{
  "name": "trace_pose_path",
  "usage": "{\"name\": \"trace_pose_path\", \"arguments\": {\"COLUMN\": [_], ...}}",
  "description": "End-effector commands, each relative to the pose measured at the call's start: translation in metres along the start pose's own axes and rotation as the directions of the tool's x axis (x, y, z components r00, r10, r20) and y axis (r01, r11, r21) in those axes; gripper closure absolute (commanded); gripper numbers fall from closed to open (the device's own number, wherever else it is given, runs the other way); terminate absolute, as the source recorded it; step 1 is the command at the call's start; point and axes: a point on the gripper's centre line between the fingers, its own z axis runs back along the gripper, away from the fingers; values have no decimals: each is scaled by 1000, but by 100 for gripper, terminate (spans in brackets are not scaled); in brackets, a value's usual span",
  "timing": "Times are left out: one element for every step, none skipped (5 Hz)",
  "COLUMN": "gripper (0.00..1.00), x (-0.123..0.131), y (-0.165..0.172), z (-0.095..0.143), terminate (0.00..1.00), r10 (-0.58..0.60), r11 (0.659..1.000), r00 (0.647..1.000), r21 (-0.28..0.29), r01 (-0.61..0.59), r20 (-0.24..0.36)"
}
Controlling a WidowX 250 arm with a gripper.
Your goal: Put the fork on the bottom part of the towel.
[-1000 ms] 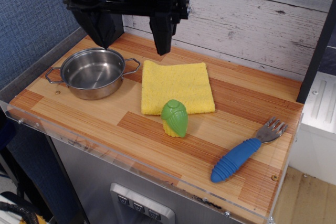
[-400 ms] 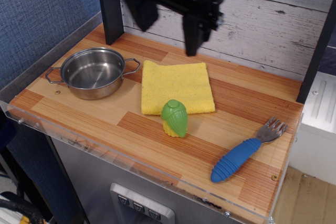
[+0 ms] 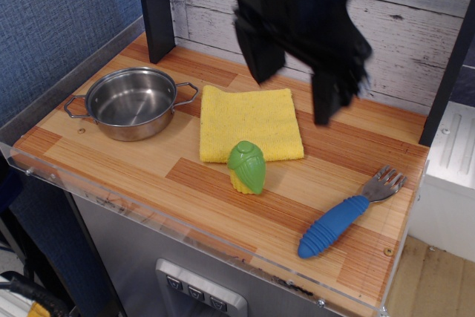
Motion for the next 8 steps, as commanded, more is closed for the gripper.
{"name": "trace_pose_path", "arguments": {"gripper": [0,0,0,0,0,0,0,0], "x": [-6,1,5,5,2,1,0,-1], "y": [-21,-21,-16,-12,-11,-16,-27,-36], "z": [-30,-45,-61,-79,-90,-103,-117,-130], "terminate": [0,0,0,0,0,0,0,0], "r10": [35,39,18,-13,-13,-14,-28,-41], "r11": [997,998,999,998,997,996,993,991], "r00": [999,999,1000,999,998,998,996,995], "r21": [-70,-46,-44,-58,-71,-91,-117,-131], "r01": [-34,-38,-18,11,9,8,18,29], "r20": [12,18,-6,-36,-66,-67,-80,-90]}}
